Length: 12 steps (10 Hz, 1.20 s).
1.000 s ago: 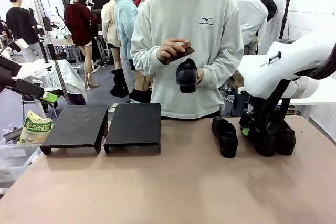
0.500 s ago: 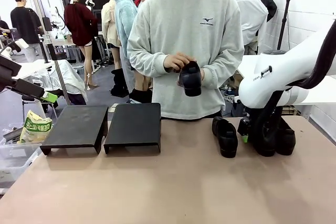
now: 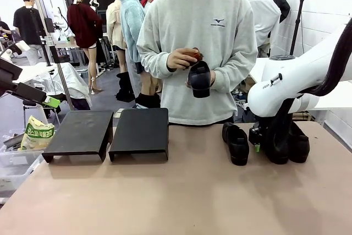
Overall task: Organize the shoes by placing them on the stand.
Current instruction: Pick up one Shoe and place it in the middle of the table.
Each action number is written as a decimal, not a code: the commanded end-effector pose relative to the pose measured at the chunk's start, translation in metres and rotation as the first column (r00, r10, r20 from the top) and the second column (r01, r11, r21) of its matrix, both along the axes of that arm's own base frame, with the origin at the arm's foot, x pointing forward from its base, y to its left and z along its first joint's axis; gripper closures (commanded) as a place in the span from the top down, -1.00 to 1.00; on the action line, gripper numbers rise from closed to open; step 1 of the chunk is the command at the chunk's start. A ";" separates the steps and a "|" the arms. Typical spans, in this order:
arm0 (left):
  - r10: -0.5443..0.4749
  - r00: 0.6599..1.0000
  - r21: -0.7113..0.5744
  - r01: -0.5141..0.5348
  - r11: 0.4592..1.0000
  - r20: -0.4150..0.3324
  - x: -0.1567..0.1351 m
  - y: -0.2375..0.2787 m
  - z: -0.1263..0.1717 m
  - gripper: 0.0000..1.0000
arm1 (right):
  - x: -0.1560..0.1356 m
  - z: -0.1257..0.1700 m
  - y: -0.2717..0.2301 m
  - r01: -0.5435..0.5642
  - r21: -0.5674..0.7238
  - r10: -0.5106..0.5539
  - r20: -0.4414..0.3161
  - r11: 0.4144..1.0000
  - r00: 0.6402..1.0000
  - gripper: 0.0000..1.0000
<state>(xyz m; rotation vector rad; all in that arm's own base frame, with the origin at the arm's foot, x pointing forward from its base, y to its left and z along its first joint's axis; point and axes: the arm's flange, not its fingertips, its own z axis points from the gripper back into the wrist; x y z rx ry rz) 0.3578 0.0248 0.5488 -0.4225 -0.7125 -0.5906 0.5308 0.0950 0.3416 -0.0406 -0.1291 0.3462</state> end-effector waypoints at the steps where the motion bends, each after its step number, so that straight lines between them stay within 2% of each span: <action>1: -0.022 1.000 0.000 0.022 1.000 0.010 0.000 0.003 -0.001 1.00 | 0.003 0.001 0.003 0.048 -0.033 -0.048 0.017 0.998 0.999 -0.22; 3: -0.022 1.000 0.000 0.022 1.000 0.010 0.000 0.003 -0.001 1.00 | 0.006 -0.001 0.002 0.053 -0.021 -0.052 0.028 0.998 0.998 -0.91; 4: -0.022 1.000 0.000 0.022 1.000 0.010 0.000 0.003 -0.001 1.00 | 0.007 -0.002 0.000 0.062 -0.022 -0.061 0.031 0.998 0.998 -1.00; 9: -0.022 1.000 0.000 0.022 1.000 0.010 0.000 0.003 -0.001 1.00 | 0.011 -0.007 -0.010 0.090 0.000 -0.090 0.018 0.996 0.996 -1.00; 10: -0.022 1.000 0.000 0.022 1.000 0.010 0.000 0.003 -0.001 1.00 | 0.003 0.006 -0.014 0.127 0.016 -0.127 0.019 0.992 0.992 -1.00; 12: -0.022 1.000 0.000 0.022 1.000 0.010 0.000 0.003 -0.001 1.00 | -0.027 0.053 -0.025 0.158 0.055 -0.161 0.062 0.986 0.985 -1.00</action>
